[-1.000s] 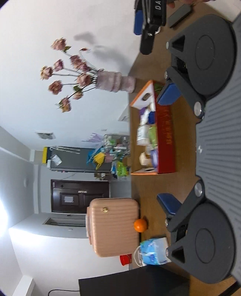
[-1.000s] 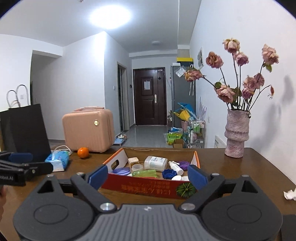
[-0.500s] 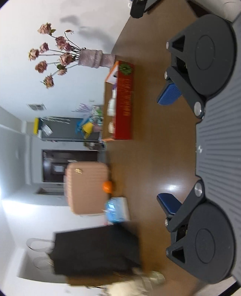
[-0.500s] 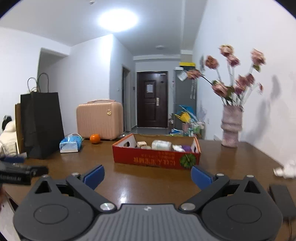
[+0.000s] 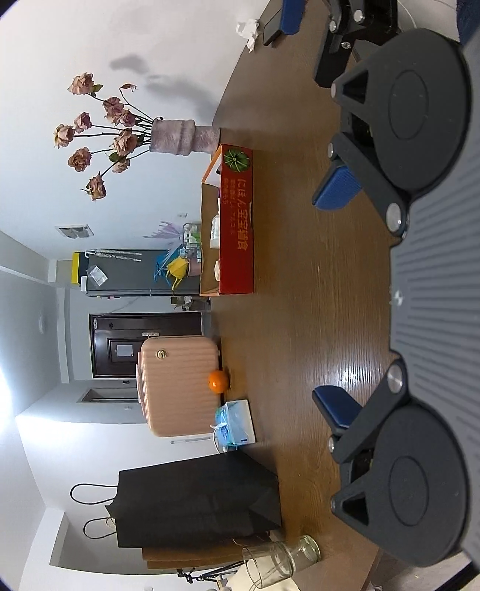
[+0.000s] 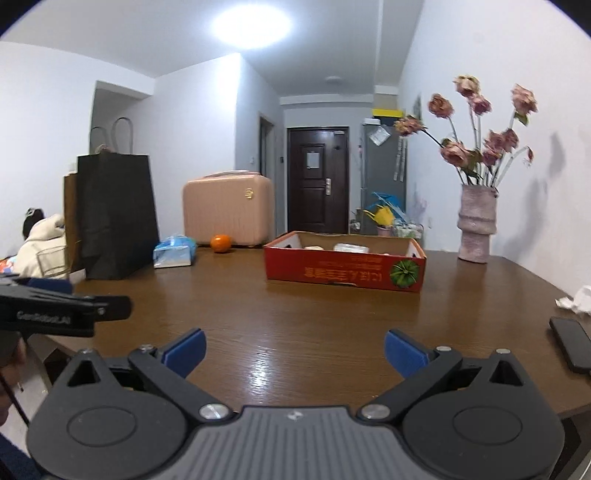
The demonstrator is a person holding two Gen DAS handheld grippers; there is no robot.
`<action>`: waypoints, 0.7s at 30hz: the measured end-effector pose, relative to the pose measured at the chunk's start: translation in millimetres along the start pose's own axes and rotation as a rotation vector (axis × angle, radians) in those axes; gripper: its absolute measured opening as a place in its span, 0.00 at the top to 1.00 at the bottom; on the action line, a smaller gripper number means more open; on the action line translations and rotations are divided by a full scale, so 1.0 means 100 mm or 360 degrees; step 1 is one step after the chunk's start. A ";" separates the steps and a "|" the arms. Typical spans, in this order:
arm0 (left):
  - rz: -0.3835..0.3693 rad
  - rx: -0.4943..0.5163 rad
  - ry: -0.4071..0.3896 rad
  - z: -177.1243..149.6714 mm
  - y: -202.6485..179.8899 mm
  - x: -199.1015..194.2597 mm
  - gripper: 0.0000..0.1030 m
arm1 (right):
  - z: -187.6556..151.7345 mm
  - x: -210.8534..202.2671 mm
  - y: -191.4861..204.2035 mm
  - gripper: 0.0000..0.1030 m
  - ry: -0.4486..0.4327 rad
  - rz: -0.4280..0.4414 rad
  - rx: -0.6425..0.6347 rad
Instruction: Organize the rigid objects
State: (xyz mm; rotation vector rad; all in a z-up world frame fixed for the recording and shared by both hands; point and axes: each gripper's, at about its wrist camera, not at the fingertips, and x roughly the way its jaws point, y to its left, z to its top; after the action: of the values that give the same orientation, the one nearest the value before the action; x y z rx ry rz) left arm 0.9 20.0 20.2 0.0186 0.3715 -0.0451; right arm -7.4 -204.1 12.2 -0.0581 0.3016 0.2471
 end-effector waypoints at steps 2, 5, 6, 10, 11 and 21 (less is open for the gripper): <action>-0.0007 0.0008 0.0001 0.00 -0.01 0.00 0.00 | 0.01 -0.01 -0.01 0.00 -0.0008 -0.0013 0.0012; -0.0014 0.0006 0.0005 -0.01 0.00 0.00 0.00 | 0.03 -0.01 -0.05 0.00 0.0001 -0.0013 0.0056; -0.0012 0.0003 0.0009 -0.01 0.00 0.00 0.00 | 0.04 -0.01 -0.07 0.00 -0.0003 -0.0017 0.0065; -0.0012 0.0018 -0.0011 0.00 -0.02 -0.01 0.00 | 0.05 0.01 -0.09 0.00 -0.0012 -0.0028 0.0072; -0.0013 0.0022 -0.0014 0.00 -0.03 -0.02 0.00 | 0.05 0.01 -0.09 0.00 -0.0010 -0.0028 0.0074; -0.0028 0.0043 -0.0024 0.00 -0.06 -0.03 0.00 | 0.03 0.05 -0.10 0.00 0.0029 -0.0046 0.0107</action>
State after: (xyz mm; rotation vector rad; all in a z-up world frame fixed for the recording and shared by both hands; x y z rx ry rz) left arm -1.7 14.2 21.1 0.0416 0.3563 -0.0678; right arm 0.6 -212.2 13.9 0.0014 0.3266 0.2079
